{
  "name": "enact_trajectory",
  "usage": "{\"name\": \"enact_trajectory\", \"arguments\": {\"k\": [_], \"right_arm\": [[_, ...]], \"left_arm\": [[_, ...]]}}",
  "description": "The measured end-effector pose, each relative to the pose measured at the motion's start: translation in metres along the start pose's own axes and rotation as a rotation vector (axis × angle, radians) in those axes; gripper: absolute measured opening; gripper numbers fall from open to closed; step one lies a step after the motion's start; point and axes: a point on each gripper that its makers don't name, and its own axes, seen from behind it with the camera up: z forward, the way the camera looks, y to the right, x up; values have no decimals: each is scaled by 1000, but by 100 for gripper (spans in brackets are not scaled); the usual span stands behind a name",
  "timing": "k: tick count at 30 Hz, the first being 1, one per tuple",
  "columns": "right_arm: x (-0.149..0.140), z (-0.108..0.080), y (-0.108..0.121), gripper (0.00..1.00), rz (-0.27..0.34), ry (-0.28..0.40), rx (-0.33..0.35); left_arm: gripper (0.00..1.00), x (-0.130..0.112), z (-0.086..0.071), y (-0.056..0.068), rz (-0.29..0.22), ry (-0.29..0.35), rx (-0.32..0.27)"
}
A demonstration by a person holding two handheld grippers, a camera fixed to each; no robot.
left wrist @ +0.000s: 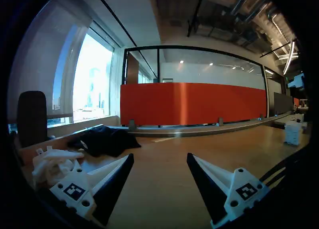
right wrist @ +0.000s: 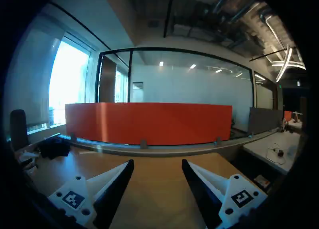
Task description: Fold towel
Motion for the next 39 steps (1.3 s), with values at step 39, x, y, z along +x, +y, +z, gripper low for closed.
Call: {"name": "enact_trajectory", "arguments": {"k": [39], "right_arm": [[-126,1,25,93,81,47,5]], "left_arm": [[99,3,-1,0,-1,-1,0]]}}
